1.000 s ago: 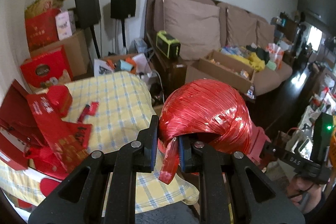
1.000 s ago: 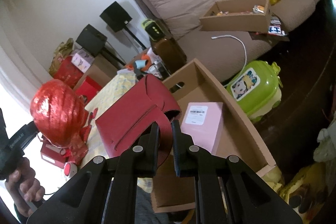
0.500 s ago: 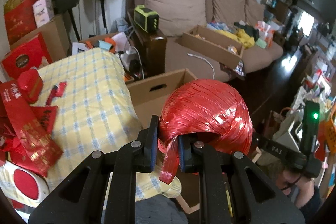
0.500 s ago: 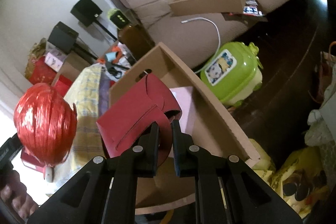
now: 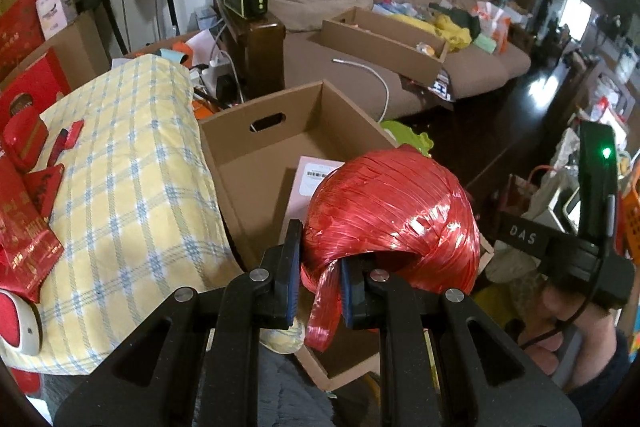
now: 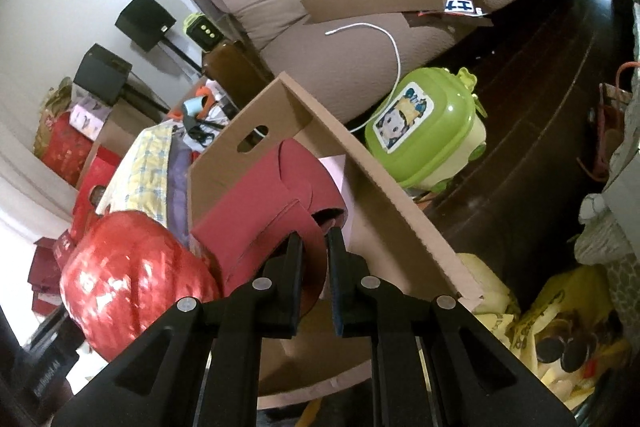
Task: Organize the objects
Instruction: 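Carry the ribbon ball and dark red bag over the cardboard box with both grippers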
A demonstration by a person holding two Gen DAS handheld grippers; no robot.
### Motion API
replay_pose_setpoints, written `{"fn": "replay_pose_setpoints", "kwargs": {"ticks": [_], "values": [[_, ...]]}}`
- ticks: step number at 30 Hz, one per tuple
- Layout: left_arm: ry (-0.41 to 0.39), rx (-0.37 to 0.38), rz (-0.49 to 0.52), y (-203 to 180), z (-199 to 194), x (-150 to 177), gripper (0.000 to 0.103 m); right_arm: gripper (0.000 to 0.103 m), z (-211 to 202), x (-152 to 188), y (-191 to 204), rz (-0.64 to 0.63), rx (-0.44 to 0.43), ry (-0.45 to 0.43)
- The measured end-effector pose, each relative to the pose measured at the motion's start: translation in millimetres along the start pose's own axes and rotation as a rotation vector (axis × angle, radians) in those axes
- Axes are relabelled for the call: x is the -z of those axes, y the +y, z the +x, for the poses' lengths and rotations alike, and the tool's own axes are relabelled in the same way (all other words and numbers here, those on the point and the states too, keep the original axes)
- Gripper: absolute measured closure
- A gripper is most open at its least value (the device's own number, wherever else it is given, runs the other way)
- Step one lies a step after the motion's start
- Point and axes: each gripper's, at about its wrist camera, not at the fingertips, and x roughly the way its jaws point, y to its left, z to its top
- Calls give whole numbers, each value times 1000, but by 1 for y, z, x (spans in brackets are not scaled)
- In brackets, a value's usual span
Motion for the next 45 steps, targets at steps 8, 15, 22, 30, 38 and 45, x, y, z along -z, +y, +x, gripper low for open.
{"fn": "replay_pose_setpoints", "kwargs": {"ticks": [8, 15, 22, 30, 38, 45], "values": [[18, -12, 3, -3, 8, 13, 88, 93, 3, 0, -5, 13, 24, 2], [46, -15, -1, 0, 15, 18, 88, 92, 6, 2, -8, 24, 25, 13], [68, -25, 1, 0, 20, 22, 88, 92, 7, 3, -7, 23, 28, 21], [87, -32, 3, -2, 26, 27, 88, 92, 11, 4, -6, 30, 24, 40], [118, -36, 6, -2, 34, 32, 88, 91, 20, 9, -2, 23, 23, 76], [123, -34, 21, -7, 33, 33, 88, 91, 20, 8, -5, 39, 10, 82]]}}
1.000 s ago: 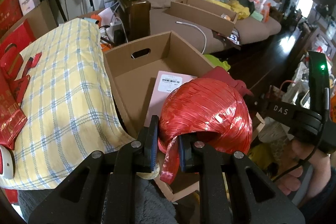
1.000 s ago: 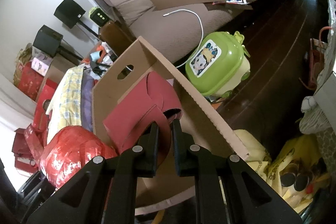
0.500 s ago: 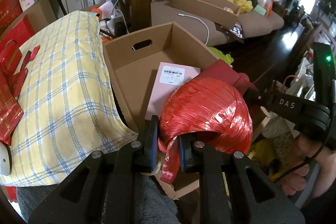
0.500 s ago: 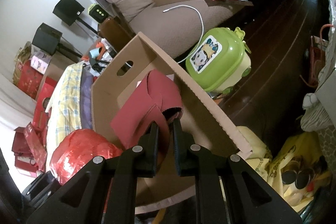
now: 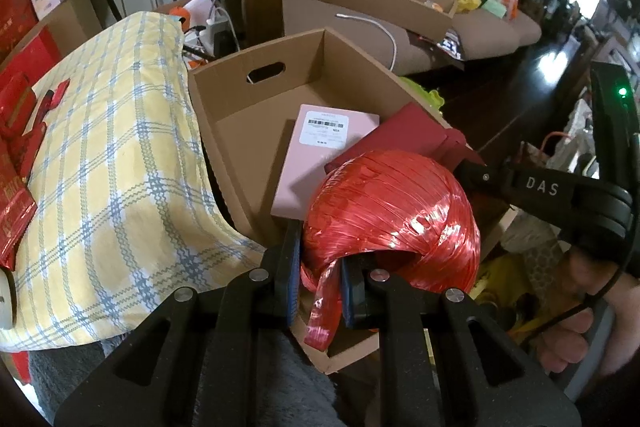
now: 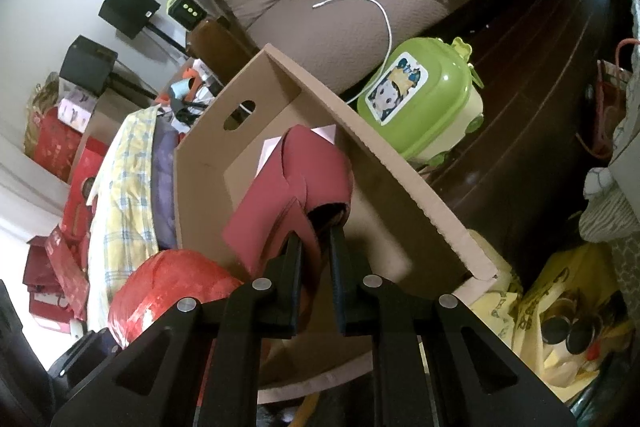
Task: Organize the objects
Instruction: 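Carry the ribbon ball and dark red bag over the cardboard box with both grippers, then open both grippers to drop the ribbon ball and bag into the cardboard box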
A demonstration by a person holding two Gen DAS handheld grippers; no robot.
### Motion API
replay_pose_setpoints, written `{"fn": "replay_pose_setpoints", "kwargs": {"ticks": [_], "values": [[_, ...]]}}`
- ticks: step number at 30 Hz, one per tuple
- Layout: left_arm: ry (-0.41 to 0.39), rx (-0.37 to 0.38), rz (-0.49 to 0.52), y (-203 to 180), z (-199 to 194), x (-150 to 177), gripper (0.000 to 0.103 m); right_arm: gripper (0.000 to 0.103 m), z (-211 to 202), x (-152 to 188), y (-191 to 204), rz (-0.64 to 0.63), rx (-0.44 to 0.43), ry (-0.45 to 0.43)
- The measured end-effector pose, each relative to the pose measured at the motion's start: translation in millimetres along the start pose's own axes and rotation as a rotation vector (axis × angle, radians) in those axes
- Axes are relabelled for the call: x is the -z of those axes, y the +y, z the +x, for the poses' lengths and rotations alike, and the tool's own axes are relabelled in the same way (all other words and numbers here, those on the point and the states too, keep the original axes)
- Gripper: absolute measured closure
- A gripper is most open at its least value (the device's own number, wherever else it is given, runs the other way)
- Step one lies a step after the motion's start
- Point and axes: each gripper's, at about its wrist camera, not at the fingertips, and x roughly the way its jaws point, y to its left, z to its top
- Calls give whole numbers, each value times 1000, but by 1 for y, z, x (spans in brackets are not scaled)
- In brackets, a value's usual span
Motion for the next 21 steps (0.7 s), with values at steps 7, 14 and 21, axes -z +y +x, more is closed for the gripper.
{"fn": "replay_pose_setpoints", "kwargs": {"ticks": [7, 14, 21], "values": [[6, 0, 18, -4, -2, 0, 87, 91, 0, 0, -1, 4, 1, 0], [18, -1, 25, -4, 1, 0, 87, 91, 1, 0, -2, 4, 6, 6], [18, -1, 25, -4, 1, 0, 87, 91, 1, 0, -2, 5, 6, 7]]}}
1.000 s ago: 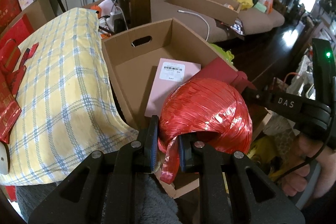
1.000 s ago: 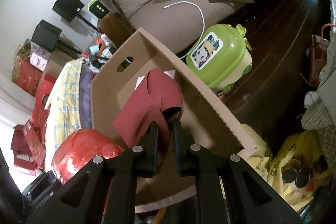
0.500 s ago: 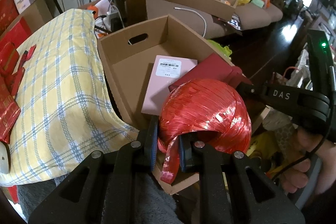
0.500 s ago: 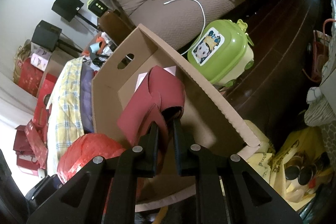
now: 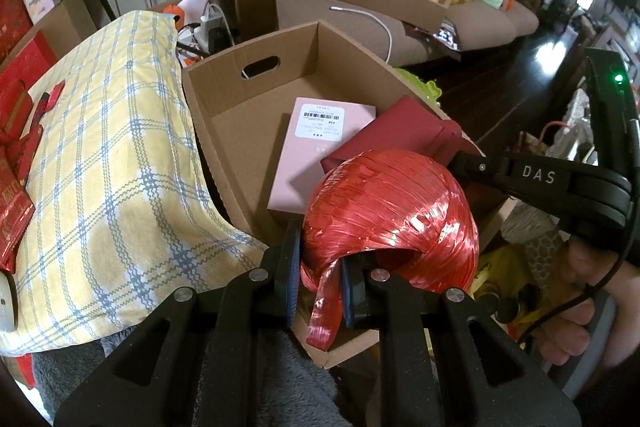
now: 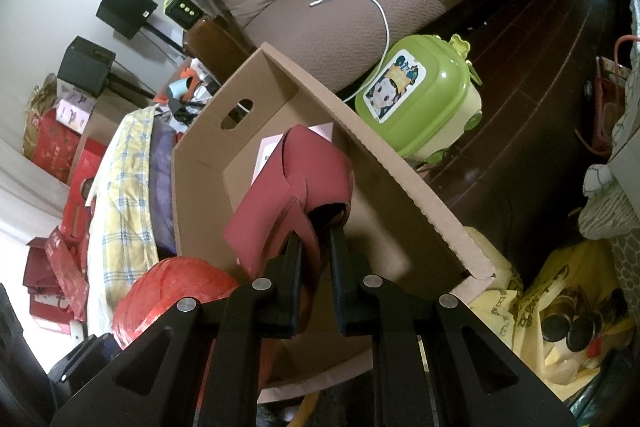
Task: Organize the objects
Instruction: 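Open both grippers to drop the ribbon ball and bag into the cardboard box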
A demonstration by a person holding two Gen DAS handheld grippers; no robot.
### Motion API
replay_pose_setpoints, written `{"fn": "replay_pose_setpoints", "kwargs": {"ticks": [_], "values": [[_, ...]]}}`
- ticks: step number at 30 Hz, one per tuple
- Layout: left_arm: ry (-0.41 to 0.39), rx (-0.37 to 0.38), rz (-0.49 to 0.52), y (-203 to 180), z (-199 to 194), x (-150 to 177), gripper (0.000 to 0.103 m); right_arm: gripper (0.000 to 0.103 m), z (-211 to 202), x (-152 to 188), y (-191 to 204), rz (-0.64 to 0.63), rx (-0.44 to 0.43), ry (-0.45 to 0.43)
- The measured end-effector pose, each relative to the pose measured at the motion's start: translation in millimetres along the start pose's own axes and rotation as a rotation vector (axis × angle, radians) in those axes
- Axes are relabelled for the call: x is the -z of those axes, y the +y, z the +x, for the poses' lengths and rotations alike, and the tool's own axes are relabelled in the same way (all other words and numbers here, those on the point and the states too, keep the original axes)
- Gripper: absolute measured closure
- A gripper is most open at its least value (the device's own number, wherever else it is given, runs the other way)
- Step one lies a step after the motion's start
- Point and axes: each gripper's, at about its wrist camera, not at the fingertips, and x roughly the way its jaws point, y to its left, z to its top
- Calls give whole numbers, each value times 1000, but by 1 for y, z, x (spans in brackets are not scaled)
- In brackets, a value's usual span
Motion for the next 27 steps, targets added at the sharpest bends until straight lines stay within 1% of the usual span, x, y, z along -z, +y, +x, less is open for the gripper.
{"fn": "replay_pose_setpoints", "kwargs": {"ticks": [9, 18, 21, 22, 23, 24, 25, 26, 27], "values": [[4, -2, 0, 0, 1, 2, 87, 91, 1, 1, 0, -1, 3, 4], [14, 5, 4, 0, 6, 5, 86, 90, 8, 3, -1, -8, 27, 27], [21, 6, -6, 1, 6, 5, 83, 88, 7, 2, -2, 0, 42, 21], [20, 0, -13, 1, 6, 4, 79, 83, 7, 2, -3, 7, 65, 21], [16, -4, -25, 2, 5, 3, 69, 69, 7, 1, -4, 16, 78, 21], [16, -16, -32, 3, 4, 3, 62, 59, 6, 1, -6, 28, 105, 12], [6, -28, -39, 4, 2, 2, 44, 40, 3, 0, -8, 32, 106, -8], [-7, -29, -40, 5, 0, 1, 30, 31, 0, 0, -8, 33, 94, -24], [-37, -26, -43, 5, -5, 1, 29, 30, -4, -1, -8, 36, 79, -39]]}}
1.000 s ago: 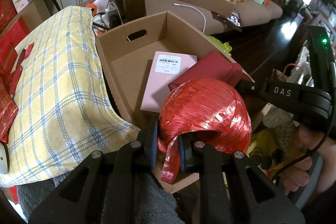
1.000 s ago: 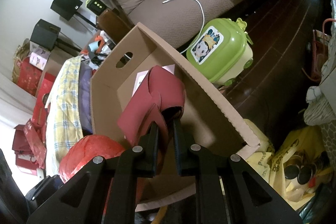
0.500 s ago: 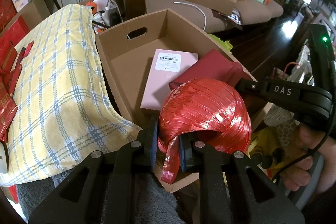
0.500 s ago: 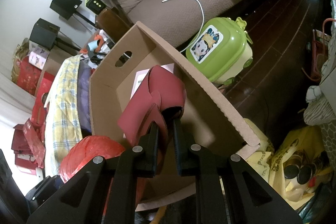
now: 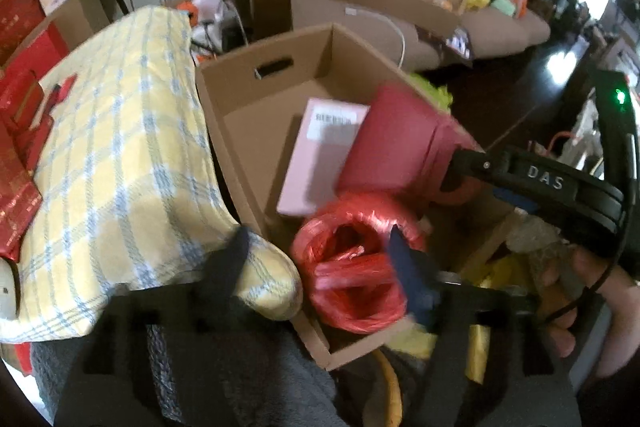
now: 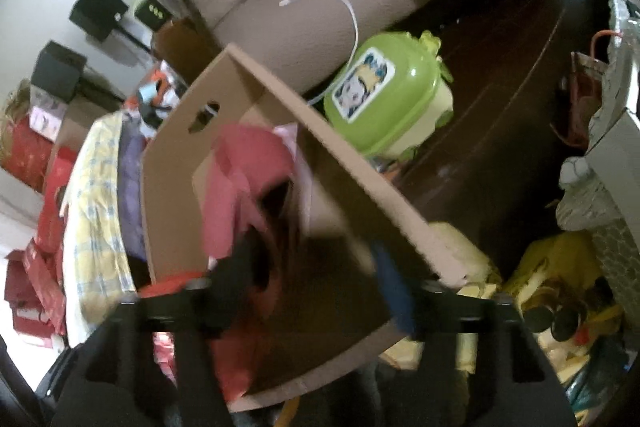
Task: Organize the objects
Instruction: 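Open both grippers to drop the ribbon ball and bag into the cardboard box, then withdraw both open grippers from the cardboard box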
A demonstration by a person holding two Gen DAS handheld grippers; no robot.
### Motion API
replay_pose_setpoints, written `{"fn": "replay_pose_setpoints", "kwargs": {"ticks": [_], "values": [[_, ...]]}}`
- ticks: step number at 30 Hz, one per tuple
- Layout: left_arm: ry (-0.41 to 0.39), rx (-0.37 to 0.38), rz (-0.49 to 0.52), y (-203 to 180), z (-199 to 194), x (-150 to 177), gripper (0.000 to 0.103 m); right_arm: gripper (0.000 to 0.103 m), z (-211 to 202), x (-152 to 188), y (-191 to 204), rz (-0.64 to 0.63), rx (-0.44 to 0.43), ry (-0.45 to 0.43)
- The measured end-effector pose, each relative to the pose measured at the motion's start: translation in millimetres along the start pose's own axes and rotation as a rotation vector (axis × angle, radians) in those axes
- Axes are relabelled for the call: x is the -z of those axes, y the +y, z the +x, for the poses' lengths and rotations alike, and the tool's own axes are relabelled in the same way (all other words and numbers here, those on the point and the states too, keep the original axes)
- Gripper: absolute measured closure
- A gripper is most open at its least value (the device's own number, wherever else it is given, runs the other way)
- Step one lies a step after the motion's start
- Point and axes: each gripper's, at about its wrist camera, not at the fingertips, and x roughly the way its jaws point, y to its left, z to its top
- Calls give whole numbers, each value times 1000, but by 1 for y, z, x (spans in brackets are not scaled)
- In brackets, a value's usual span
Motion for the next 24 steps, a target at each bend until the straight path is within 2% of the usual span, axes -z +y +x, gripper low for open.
{"fn": "replay_pose_setpoints", "kwargs": {"ticks": [4, 10, 24], "values": [[-39, 7, -2, 0, -11, -2, 28, 28, -7, -2, 2, -6, -14, -30], [-15, -2, -9, 1, -8, -1, 28, 28, -6, -3, 4, -3, -22, -22], [-22, -8, -34, 10, -12, -6, 28, 26, -1, -2, 1, 12, -14, -13]]}}
